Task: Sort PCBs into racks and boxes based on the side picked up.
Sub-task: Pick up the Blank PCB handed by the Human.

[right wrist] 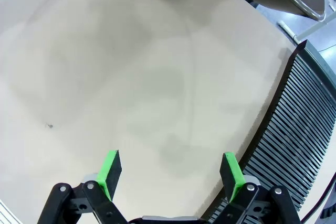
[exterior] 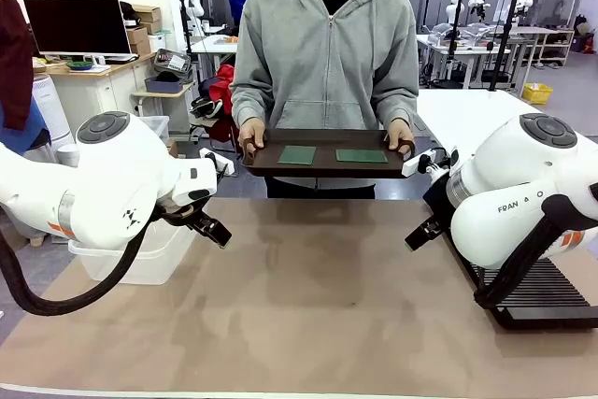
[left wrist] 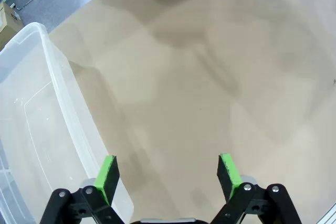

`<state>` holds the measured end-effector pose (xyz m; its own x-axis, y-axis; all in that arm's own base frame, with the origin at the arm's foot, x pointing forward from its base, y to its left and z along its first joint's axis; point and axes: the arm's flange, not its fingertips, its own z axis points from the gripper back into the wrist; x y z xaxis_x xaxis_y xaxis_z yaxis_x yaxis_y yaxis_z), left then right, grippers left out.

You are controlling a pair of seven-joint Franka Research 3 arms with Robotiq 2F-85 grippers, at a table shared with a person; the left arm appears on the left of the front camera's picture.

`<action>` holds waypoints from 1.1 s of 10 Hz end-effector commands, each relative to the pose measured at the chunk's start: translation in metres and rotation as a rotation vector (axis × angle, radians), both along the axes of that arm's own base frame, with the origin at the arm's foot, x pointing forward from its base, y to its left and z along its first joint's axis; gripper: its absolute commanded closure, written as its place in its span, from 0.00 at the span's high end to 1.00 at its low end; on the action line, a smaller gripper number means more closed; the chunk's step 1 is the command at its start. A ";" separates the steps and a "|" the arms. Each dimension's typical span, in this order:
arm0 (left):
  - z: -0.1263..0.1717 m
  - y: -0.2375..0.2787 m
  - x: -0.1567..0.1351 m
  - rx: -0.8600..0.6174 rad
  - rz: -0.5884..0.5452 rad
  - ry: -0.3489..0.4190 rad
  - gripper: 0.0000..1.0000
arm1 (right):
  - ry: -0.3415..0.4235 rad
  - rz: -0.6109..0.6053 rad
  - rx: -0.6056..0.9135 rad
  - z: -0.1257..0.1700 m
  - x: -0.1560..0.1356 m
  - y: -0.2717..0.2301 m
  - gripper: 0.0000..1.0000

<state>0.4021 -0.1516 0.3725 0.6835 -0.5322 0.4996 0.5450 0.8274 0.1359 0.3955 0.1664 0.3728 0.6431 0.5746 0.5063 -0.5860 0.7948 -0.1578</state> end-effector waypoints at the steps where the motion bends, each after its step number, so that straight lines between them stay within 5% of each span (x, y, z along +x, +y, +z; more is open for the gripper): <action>1: 0.000 0.000 0.000 0.000 0.001 0.000 1.00 | 0.000 0.000 0.000 0.000 0.000 0.000 1.00; 6: 0.000 0.000 0.000 0.000 0.000 0.000 1.00 | 0.000 0.000 0.000 0.000 0.000 0.000 1.00; 11: 0.037 0.005 -0.028 -0.014 -0.178 0.090 1.00 | 0.175 0.072 0.120 0.030 -0.026 -0.011 1.00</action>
